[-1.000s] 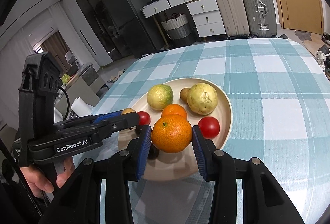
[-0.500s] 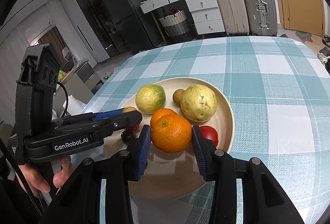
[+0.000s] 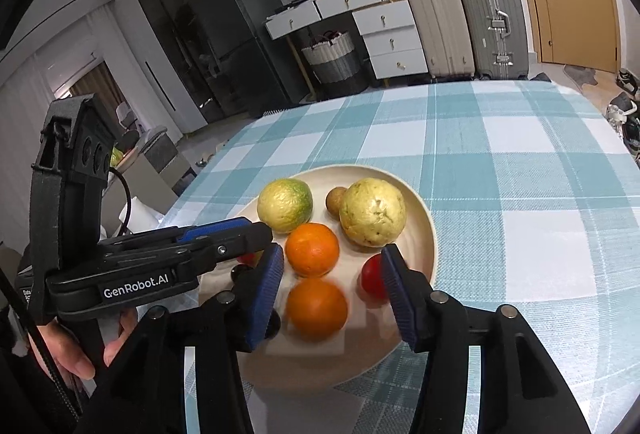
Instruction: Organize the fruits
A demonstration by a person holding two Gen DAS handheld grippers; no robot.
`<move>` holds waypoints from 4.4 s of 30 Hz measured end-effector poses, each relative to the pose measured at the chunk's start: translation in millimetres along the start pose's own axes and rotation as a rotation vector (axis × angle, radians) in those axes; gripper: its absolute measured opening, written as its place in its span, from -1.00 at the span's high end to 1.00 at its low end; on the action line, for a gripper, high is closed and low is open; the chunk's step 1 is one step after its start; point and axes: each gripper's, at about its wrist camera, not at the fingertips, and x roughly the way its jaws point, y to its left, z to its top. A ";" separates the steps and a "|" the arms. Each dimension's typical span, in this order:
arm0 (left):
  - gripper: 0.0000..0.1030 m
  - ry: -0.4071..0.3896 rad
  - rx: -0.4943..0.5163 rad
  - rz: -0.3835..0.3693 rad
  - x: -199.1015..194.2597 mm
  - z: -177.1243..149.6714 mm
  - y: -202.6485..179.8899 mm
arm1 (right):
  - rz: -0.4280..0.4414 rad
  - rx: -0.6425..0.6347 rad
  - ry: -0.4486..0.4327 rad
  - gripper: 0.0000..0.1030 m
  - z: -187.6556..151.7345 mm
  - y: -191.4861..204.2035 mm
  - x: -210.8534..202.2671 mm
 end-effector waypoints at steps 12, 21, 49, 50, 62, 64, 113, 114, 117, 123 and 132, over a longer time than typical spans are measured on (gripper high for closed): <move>0.53 -0.081 0.000 0.023 -45.1 -5.5 -8.9 | -0.013 -0.014 -0.087 -0.01 3.8 11.8 -38.7; -0.09 -0.170 -0.014 0.097 -87.9 -27.7 -20.2 | -0.022 -0.050 -0.189 -0.51 0.4 34.9 -78.8; -0.99 -0.402 0.028 0.291 -185.3 -86.9 -37.1 | -0.048 -0.152 -0.391 -1.00 -42.3 67.0 -154.1; -0.99 -0.410 0.028 0.291 -186.6 -89.3 -36.7 | -0.059 -0.154 -0.393 -1.00 -45.4 65.4 -153.7; -0.99 -0.555 0.028 0.365 -183.6 -119.7 -23.5 | -0.104 -0.184 -0.452 -1.00 -71.7 50.3 -145.8; -0.99 -0.584 0.041 0.387 -180.3 -124.3 -21.9 | -0.112 -0.199 -0.459 -1.00 -74.5 50.1 -143.3; -0.99 -0.593 0.101 0.354 -145.1 -141.6 -16.0 | -0.178 -0.324 -0.394 -1.00 -90.6 57.9 -109.8; -0.99 -0.593 0.101 0.355 -144.7 -141.5 -16.2 | -0.178 -0.324 -0.394 -1.00 -90.6 57.8 -109.8; -0.99 -0.593 0.101 0.354 -144.8 -141.7 -16.1 | -0.178 -0.324 -0.394 -1.00 -90.6 57.8 -109.7; -0.99 -0.592 0.106 0.346 -144.6 -141.2 -16.8 | -0.178 -0.324 -0.394 -1.00 -90.8 58.0 -109.8; -0.99 -0.593 0.105 0.345 -143.7 -140.3 -17.3 | -0.178 -0.324 -0.394 -1.00 -90.9 57.9 -109.8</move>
